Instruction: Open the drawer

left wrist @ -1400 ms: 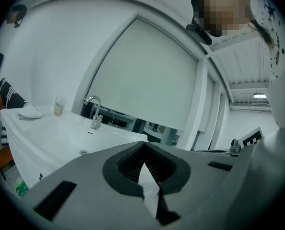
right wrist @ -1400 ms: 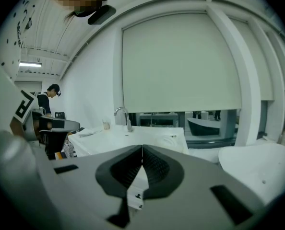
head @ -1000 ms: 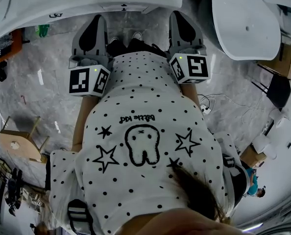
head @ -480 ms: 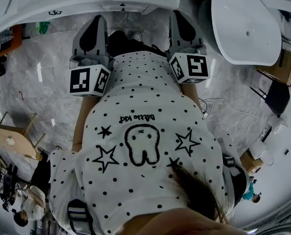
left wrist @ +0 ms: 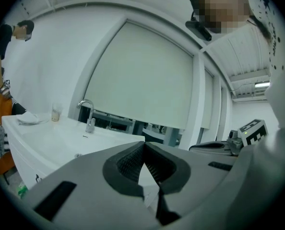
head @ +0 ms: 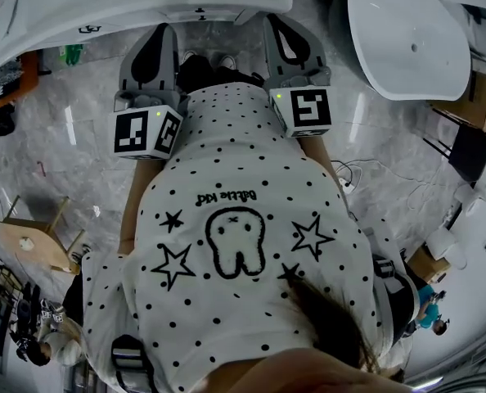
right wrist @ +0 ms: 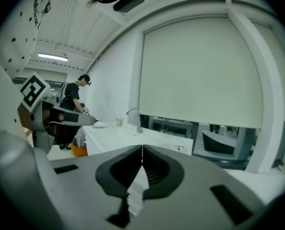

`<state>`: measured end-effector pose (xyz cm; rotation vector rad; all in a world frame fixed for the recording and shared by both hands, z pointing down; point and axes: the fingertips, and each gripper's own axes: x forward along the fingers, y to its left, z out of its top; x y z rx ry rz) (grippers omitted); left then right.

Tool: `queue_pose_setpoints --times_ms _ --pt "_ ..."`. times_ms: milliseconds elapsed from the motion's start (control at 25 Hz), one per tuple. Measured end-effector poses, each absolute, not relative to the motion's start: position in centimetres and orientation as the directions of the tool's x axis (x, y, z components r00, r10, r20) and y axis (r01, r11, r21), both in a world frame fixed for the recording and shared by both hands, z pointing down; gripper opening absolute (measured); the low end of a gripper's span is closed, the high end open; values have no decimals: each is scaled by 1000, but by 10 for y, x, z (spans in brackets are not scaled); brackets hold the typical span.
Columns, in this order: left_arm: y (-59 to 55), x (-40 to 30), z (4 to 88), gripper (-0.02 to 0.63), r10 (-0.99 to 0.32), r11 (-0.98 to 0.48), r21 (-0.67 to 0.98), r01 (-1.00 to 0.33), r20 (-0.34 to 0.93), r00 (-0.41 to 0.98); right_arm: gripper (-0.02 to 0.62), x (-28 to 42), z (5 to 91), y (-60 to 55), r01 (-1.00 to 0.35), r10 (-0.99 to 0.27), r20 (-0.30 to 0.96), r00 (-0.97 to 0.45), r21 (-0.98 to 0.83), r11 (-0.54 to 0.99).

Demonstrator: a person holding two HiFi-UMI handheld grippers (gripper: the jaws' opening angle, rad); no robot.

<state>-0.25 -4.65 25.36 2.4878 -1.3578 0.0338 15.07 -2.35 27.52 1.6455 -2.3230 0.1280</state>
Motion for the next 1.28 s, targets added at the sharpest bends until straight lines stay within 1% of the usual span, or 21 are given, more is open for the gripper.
queue_pose_setpoints --times_ms 120,200,440,1280 --pt "-46 2 253 5 -811 -521 237 -820 162 562 14 125 276 -23 -882 -874 308 -377 170 440" --pt "-45 4 250 5 -810 -530 221 -819 154 566 14 117 277 -22 -860 -859 313 -406 185 475" --pt "-44 4 248 5 -812 -534 209 -820 146 566 14 121 276 -24 -874 -867 300 -398 164 458" --pt "-45 -2 243 5 -829 -515 195 -834 135 543 14 117 277 -29 -863 -856 300 -421 160 480"
